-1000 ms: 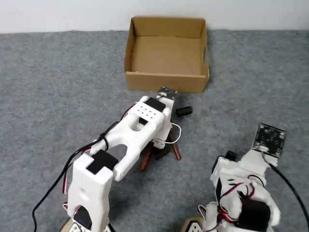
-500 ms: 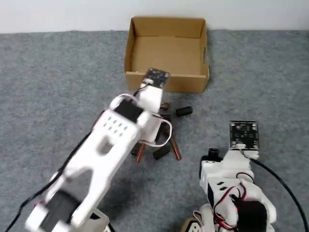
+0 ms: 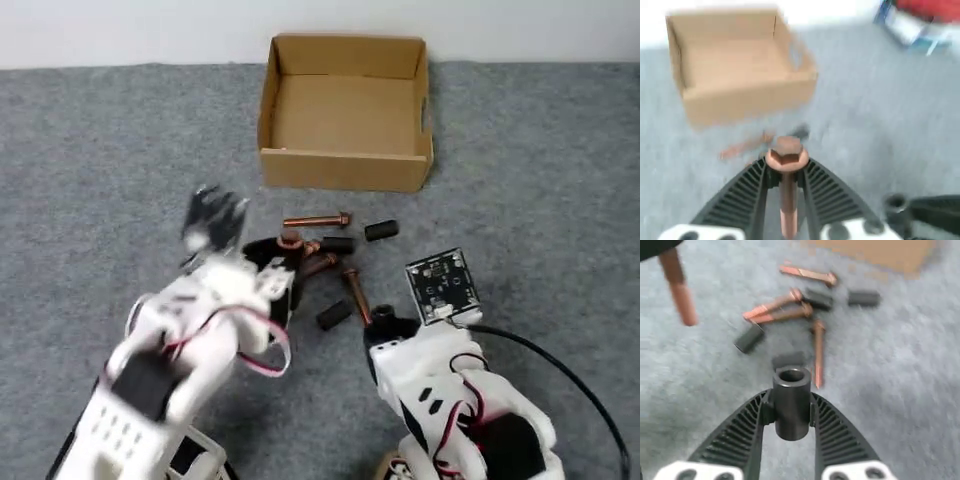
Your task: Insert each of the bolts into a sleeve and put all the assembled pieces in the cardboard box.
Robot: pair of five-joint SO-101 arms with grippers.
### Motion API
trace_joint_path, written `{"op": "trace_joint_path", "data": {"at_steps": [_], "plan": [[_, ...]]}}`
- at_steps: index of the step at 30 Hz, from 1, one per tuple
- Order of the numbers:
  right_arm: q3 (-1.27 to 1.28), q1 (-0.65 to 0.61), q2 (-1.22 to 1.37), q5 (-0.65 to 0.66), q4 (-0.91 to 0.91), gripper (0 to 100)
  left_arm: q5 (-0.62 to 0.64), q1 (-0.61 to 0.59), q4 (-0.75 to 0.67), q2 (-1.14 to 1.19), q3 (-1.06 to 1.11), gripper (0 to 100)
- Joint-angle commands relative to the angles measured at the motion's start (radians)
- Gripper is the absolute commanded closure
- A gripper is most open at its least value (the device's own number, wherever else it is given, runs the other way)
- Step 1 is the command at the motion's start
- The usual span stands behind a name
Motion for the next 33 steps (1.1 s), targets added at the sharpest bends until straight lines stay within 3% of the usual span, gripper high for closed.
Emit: {"op": "trace_joint_path", "data": {"at_steps": [1,8,10,15,33], "plan": [[0.018,-0.085,0.005,0.003,-0.085,99.1,-0.011,0.003,-0.183,-0.281,0.148,100],[0.117,-0.202,0.008,0.005,-0.228,99.1,-0.005,0.003,-0.172,-0.621,0.314,100],[0.138,-0.214,0.008,0.005,-0.272,99.1,0.015,0.003,-0.15,-0.618,0.295,100],[0.153,-0.291,0.015,0.009,-0.358,99.1,0.198,0.018,-0.127,-0.605,0.251,100],[0.094,-0.325,0.007,0.072,-0.38,99.1,0.203,0.055,-0.087,-0.6,0.257,100]]}}
